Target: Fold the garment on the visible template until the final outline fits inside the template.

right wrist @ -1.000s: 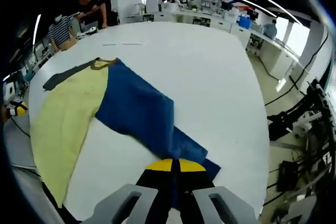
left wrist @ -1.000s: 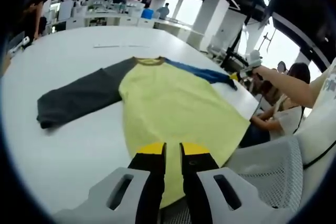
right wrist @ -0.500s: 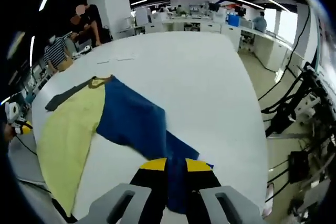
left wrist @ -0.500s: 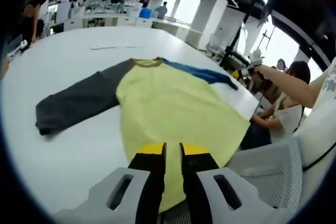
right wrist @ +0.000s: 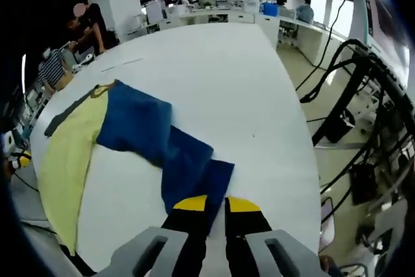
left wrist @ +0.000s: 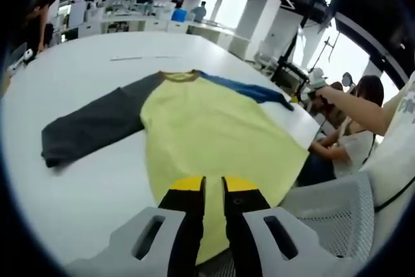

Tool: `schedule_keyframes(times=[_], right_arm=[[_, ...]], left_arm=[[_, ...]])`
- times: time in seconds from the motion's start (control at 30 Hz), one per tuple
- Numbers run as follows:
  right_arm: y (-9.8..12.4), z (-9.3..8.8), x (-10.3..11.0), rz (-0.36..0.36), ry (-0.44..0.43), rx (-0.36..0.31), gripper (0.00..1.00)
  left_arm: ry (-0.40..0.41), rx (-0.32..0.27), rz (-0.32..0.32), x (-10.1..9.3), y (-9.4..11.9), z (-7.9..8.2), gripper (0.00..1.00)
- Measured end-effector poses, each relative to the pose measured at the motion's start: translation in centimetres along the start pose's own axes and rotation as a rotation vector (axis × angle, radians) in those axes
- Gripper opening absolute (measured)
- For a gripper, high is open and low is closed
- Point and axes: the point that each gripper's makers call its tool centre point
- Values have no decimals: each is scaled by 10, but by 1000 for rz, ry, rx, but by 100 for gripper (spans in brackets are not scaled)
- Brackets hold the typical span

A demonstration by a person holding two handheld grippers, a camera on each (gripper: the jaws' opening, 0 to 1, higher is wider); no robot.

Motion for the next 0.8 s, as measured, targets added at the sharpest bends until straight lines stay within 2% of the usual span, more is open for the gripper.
schedule_keyframes(times=[0.23,0.5,0.8], right_arm=[[-6,-11,0,-15,7,28,8],[-8,-8,-5,-25,-5,13,6],[-1,-10,14,-14,20,17,0]], left_arm=[[-1,0,1,-1,0,-1,7],[3,4,3,-1,1,-3,7],[9,-1,-6,-4,-2,-3,7]])
Point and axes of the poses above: the point that each gripper's makers call its tool centre point, and the gripper's own axes: y roughly backward along the fingers, x roughly to its left, z roughly out of its top, and after that the axes turned 12 degrees about -x, right-handed
